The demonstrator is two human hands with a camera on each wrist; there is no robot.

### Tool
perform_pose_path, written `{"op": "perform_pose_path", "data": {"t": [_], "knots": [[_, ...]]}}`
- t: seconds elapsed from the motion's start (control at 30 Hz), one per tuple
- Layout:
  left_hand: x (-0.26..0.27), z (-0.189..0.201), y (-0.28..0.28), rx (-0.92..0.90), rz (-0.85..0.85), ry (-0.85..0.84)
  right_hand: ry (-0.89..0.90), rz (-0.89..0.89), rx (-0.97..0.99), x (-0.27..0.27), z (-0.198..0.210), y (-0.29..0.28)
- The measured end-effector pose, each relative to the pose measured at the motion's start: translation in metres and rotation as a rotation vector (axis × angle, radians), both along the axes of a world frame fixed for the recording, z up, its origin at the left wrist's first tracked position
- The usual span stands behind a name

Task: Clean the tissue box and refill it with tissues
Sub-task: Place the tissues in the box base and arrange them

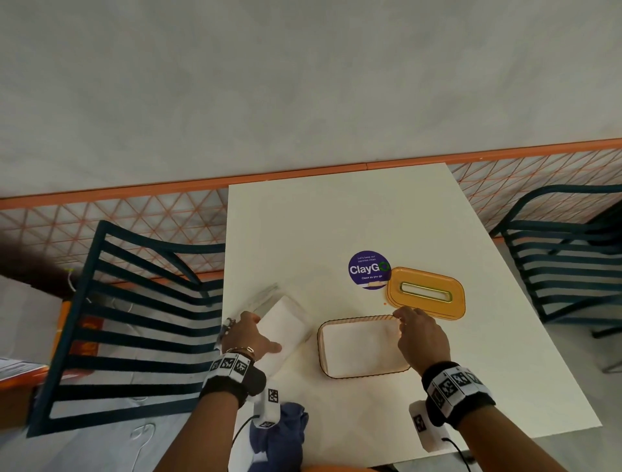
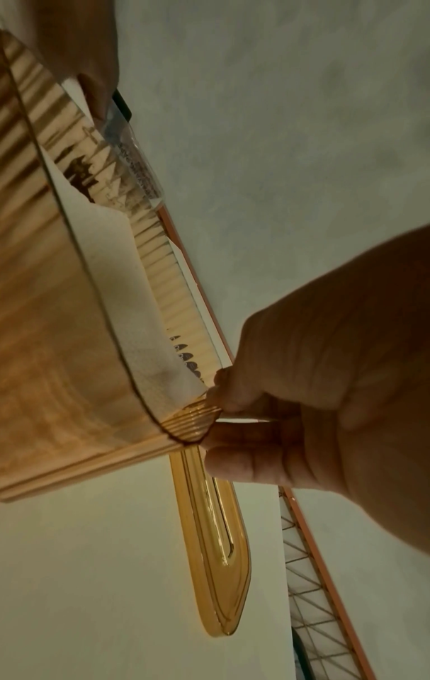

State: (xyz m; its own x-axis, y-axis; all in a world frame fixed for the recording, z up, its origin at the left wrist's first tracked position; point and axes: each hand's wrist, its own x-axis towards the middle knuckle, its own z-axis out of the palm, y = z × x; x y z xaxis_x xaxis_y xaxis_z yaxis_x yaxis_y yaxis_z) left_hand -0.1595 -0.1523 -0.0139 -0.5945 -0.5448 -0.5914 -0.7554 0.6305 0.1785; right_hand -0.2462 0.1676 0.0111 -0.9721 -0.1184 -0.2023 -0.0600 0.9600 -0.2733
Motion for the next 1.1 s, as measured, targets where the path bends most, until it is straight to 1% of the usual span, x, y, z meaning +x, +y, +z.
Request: {"op": "perform_pose_path", "data": {"t": [0.07, 0.13, 0.23, 0.3, 0.33, 0.4, 0.47, 0.53, 0.6, 0.63, 0.7, 0.73, 0.87, 0.93, 0.97, 1.1], "knots": [[0.002, 0.006, 0.001, 0.034, 0.0, 0.031, 0.012, 0.012, 0.007, -0.001, 0.003, 0.0], [0.006, 0.015, 0.003, 0.149, -0.007, 0.089, 0.041, 0.023, -0.016, 0.0, 0.007, -0.001], [0.016, 0.037, 0.008, 0.282, 0.051, 0.246, 0.074, 0.082, -0.126, -0.001, 0.017, -0.007], [0.023, 0.059, 0.013, 0.366, 0.056, 0.35, 0.025, 0.173, -0.232, -0.001, 0.027, -0.014], [0.026, 0.069, 0.016, 0.42, 0.041, 0.381, -0.045, 0.216, -0.301, -0.001, 0.034, -0.018], [0.03, 0.092, 0.025, 0.519, -0.009, 0.396, -0.281, 0.252, -0.472, -0.001, 0.046, -0.028], [0.028, 0.108, 0.036, 0.646, -0.063, 0.372, -0.521, 0.236, -0.636, 0.001, 0.058, -0.036], [0.023, 0.115, 0.048, 0.755, -0.119, 0.336, -0.715, 0.217, -0.758, 0.002, 0.067, -0.038], [0.019, 0.114, 0.06, 0.783, -0.146, 0.316, -0.837, 0.258, -0.85, 0.002, 0.077, -0.032], [0.016, 0.11, 0.065, 0.779, -0.137, 0.315, -0.853, 0.268, -0.868, 0.002, 0.079, -0.027], [0.01, 0.101, 0.075, 0.791, -0.053, 0.345, -0.838, 0.22, -0.895, 0.0, 0.076, -0.015], [0.01, 0.094, 0.081, 0.823, 0.036, 0.375, -0.826, 0.18, -0.905, -0.002, 0.07, -0.008], [0.012, 0.063, 0.114, 0.994, 0.541, 0.466, -0.792, 0.021, -0.94, -0.007, 0.044, 0.013], [0.013, 0.054, 0.135, 1.032, 0.671, 0.475, -0.783, -0.065, -0.97, -0.006, 0.033, 0.02], [0.013, 0.05, 0.145, 0.99, 0.686, 0.473, -0.778, -0.092, -0.967, -0.005, 0.029, 0.021], [0.007, 0.046, 0.168, 0.651, 0.567, 0.465, -0.707, -0.088, -0.845, 0.0, 0.015, 0.022]]}}
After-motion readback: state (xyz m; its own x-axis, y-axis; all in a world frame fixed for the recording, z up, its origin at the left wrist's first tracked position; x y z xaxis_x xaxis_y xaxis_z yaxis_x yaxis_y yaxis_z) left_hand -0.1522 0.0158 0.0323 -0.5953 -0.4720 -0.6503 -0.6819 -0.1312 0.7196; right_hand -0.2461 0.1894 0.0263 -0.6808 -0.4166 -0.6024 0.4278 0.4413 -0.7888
